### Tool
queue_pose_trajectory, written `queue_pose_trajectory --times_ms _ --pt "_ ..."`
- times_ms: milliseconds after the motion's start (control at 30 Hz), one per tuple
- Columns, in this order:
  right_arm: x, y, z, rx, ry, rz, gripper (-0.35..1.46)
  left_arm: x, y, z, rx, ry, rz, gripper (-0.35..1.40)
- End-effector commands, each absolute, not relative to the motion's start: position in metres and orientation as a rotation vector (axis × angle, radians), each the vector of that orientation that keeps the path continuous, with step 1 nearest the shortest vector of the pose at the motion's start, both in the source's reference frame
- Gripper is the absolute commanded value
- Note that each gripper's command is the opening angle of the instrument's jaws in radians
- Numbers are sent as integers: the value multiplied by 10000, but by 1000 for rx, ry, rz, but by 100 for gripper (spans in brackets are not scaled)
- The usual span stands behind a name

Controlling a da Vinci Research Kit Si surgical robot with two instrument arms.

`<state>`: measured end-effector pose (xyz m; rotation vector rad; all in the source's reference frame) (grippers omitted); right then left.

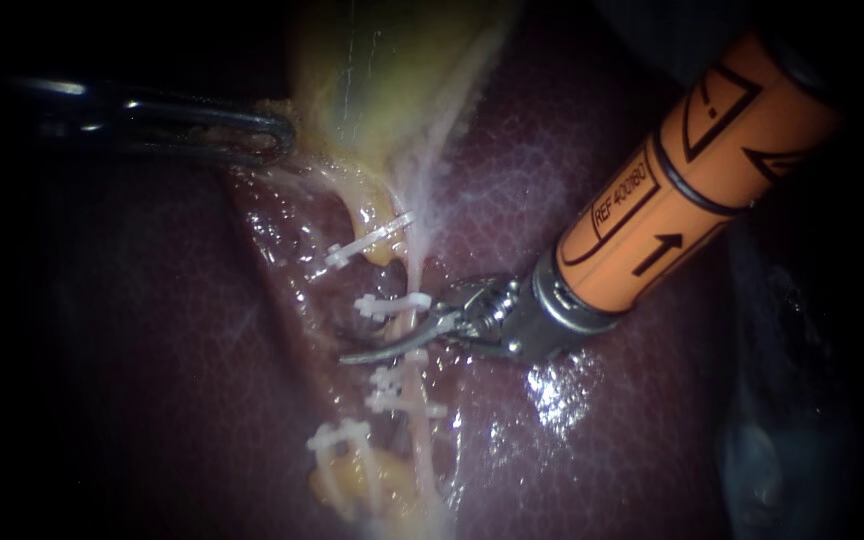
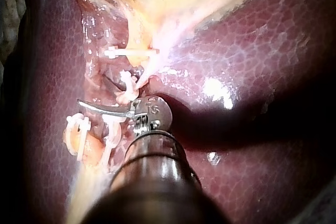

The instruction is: Go to the cutting position right tube

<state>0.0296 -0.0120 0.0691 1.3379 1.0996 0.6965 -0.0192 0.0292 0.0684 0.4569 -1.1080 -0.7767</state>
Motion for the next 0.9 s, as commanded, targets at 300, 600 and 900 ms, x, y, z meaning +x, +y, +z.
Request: queue_pose_trajectory --times_ms 300,600,900 --pt "296 -115 669 1300 1223 603 97 -192 292 684 457 -1108 -777 -35" --pt "295 -96 636 1273 1320 545 68 -193 292 684 456 -1108 -778 -35" --pt "293 -86 622 1252 1338 543 75 -193 291 682 455 -1107 -779 -35"
